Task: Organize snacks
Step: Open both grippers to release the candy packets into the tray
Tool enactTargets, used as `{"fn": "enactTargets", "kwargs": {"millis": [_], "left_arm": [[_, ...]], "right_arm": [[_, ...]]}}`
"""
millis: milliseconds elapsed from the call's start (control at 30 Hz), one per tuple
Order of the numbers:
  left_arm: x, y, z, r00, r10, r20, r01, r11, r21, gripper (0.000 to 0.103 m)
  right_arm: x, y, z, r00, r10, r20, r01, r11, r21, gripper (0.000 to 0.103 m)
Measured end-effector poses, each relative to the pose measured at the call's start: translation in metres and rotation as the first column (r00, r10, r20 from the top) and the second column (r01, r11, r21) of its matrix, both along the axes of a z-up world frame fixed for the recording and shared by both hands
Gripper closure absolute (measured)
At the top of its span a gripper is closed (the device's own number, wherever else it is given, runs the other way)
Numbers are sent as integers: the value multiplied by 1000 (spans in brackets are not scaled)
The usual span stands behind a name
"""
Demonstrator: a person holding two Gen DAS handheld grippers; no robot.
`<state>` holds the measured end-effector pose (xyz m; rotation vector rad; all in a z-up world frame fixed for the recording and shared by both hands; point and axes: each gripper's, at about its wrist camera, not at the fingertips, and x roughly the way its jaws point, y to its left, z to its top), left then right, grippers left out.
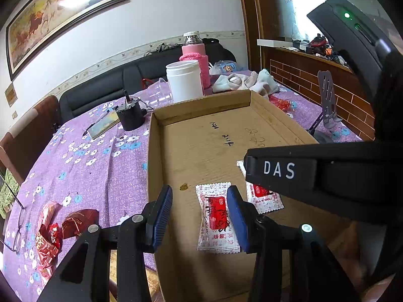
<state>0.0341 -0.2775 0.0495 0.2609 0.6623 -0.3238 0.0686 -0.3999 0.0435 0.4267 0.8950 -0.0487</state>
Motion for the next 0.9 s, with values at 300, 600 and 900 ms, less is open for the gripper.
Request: {"fn": "enactTargets", "kwargs": {"millis": [300, 600, 900], "left_arm": [[3, 15, 14, 999, 49, 3, -48, 997, -55, 56], [5, 35, 31, 993, 112, -20, -114, 990, -83, 55], [-20, 89, 45, 979, 158, -126, -173, 977, -121, 52]], "right_arm": [[-4, 0, 8, 999, -13, 40, 13, 1000, -11, 71], [-8, 13, 18, 996, 14, 84, -10, 999, -47, 71], [-18, 24, 29, 990, 54, 128, -49, 998, -47, 70]]}}
